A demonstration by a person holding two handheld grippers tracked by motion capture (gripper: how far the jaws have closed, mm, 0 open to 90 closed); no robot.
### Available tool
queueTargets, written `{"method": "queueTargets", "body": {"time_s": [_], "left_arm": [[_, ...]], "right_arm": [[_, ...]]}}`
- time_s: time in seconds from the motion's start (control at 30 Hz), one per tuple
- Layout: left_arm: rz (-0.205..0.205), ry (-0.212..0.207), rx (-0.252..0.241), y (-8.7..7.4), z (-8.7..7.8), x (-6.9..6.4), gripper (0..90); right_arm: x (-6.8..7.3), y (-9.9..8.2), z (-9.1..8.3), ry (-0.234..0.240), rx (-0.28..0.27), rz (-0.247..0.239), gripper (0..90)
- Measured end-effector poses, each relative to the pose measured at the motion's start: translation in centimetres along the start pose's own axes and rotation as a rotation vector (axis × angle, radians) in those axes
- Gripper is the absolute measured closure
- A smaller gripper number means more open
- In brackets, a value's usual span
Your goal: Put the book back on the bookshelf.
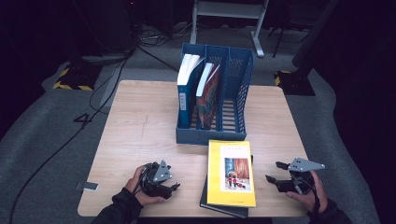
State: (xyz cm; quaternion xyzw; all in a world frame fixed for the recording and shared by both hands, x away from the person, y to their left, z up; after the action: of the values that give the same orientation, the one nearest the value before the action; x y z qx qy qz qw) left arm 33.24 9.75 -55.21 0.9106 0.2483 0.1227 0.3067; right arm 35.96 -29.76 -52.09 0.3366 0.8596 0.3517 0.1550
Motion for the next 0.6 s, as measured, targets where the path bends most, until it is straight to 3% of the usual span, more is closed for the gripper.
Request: {"method": "queueTargets", "body": {"time_s": [0.13, 0.43, 0.6], "left_arm": [[-0.008, -0.019, 0.022, -0.6, 0.2, -0.4, 25.1], [-0.033, -0.077, -0.014, -0.6, 0.6, -0.5, 23.3], [-0.026, -0.082, -0.015, -0.6, 0.7, -0.5, 22.3]], "right_arm": [[1.6, 1.1, -0.6, 0.045, -0.014, -0.022, 28.7], [4.7, 2.7, -1.3, 0.116, -0.012, -0.068, 29.1], [5.8, 3.0, -0.9, 0.143, 0.009, -0.09, 29.2]]}}
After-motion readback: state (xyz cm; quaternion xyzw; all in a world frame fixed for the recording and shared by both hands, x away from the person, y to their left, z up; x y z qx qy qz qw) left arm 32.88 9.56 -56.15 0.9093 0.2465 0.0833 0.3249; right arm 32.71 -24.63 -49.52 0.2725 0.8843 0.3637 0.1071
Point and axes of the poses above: each handheld gripper's, and its own axes: z roughly forward along the jaws, y roughly out of its top, x roughly to its left, the point moved 8 cm from there along z, roughly forward along the jaws, and after that the axes turned 5 degrees about x, right-handed, at the moved point
